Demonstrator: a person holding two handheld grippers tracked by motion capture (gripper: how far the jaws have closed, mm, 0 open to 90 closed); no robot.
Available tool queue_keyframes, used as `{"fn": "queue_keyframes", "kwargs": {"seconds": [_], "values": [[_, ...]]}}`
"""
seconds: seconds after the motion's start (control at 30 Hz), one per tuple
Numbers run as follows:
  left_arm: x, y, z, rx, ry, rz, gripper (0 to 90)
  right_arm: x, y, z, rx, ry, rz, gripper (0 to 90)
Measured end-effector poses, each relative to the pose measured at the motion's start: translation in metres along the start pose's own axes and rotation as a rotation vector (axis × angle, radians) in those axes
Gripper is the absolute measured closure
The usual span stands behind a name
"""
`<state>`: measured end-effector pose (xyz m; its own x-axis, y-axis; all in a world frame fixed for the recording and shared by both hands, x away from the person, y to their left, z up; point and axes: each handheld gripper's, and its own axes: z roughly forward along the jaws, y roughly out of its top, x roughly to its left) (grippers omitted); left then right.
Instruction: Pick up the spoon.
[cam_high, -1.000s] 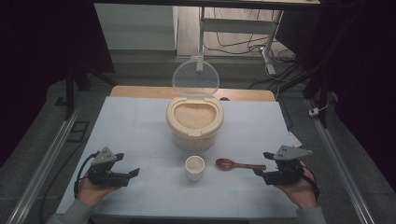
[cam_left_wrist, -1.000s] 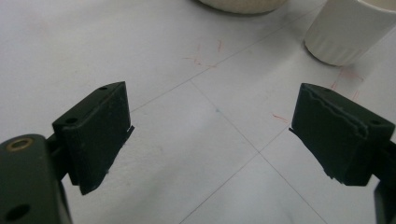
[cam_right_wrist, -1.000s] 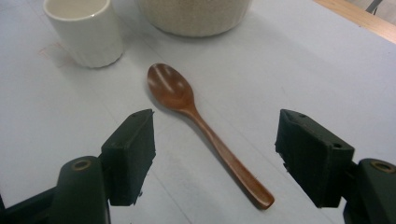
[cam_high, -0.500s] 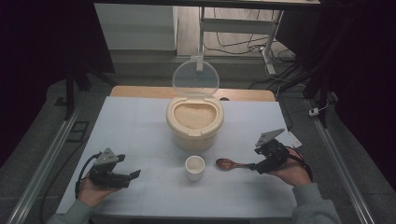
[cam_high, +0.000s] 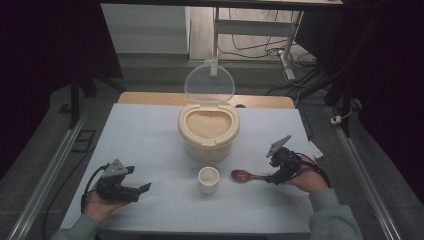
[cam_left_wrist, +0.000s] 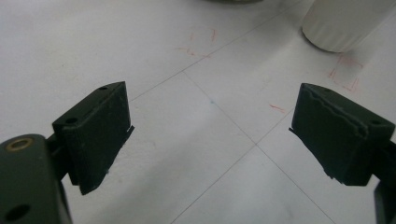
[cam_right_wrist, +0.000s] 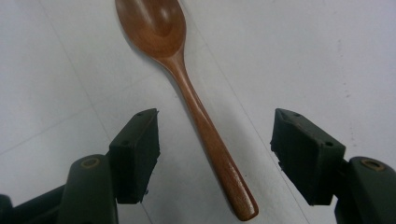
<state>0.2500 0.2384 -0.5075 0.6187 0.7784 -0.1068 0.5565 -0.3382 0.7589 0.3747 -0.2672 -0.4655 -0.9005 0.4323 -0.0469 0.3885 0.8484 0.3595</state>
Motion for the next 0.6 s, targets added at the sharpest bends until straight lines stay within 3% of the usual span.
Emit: {"fn": "queue_keyframes", "kwargs": {"seconds": [0.33, 0.6], "values": [[0.0, 0.0, 0.001, 0.003, -0.002, 0.005, 11.6, -0.006, -0.004, 0.01, 0.024, 0.017, -0.008, 35.7], [-0.001, -0.001, 0.002, 0.011, -0.005, 0.009, 11.6, -0.005, -0.003, 0.02, 0.077, 0.042, -0.067, 45.6]]}}
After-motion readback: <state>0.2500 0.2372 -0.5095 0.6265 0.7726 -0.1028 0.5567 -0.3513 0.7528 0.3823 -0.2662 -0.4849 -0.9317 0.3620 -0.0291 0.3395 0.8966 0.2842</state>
